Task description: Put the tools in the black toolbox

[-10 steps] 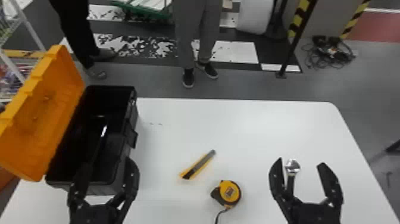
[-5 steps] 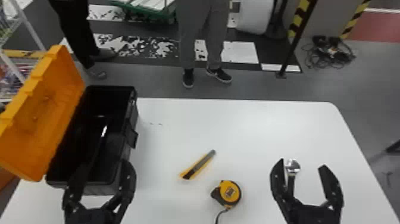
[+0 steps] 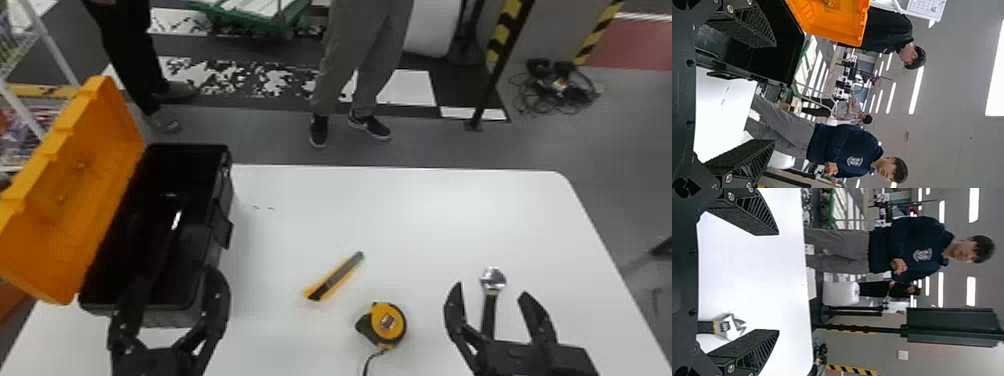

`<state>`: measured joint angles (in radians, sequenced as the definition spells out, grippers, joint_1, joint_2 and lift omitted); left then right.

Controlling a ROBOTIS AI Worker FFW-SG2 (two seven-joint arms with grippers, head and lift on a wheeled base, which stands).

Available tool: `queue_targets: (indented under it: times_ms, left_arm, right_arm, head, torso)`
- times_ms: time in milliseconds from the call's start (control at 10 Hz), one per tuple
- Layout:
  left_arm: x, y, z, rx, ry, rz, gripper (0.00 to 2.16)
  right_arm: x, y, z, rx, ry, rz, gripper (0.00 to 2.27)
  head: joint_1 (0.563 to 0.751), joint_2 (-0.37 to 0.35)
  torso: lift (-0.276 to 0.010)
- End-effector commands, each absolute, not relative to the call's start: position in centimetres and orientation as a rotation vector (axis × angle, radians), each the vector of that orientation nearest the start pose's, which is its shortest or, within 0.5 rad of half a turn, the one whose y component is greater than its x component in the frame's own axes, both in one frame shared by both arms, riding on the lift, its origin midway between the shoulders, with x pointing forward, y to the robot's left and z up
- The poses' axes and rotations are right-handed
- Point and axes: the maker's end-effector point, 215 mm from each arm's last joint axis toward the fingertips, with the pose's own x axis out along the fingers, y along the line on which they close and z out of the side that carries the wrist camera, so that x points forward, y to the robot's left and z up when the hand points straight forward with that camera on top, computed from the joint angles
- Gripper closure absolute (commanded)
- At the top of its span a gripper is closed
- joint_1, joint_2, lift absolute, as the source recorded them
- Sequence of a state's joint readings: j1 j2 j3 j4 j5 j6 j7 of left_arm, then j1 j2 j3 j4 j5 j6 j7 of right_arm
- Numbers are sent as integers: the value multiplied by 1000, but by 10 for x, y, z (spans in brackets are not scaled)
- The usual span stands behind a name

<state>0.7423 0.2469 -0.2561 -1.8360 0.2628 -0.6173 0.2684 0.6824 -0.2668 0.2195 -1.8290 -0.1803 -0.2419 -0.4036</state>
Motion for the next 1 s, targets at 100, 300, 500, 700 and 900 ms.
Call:
queue_targets:
  times_ms: [100, 300, 500, 700, 900]
  left_arm:
    - [321, 217, -390, -243, -33, 58, 134]
    - [321, 217, -392, -244, -30, 58, 134]
    - [320, 214, -392, -246, -28, 52, 134]
    - [320, 210, -390, -245, -28, 44, 134]
    - [319, 206, -390, -245, -28, 36, 134]
  right_arm:
    - [329, -245, -519, 3, 529, -137, 124]
    - [313, -255, -545, 14, 702, -149, 130]
    - [301, -264, -558, 40, 812, -158, 134]
    - [292, -270, -562, 69, 910, -161, 137]
    - [292, -276, -561, 91, 976, -165, 140]
  head:
    - [695, -47]
    - [695, -53]
    - [695, -73]
    - [695, -93]
    - [695, -118]
  torso:
    - [-39]
    - [-39]
    - [-39]
    - [-39]
    - [-39]
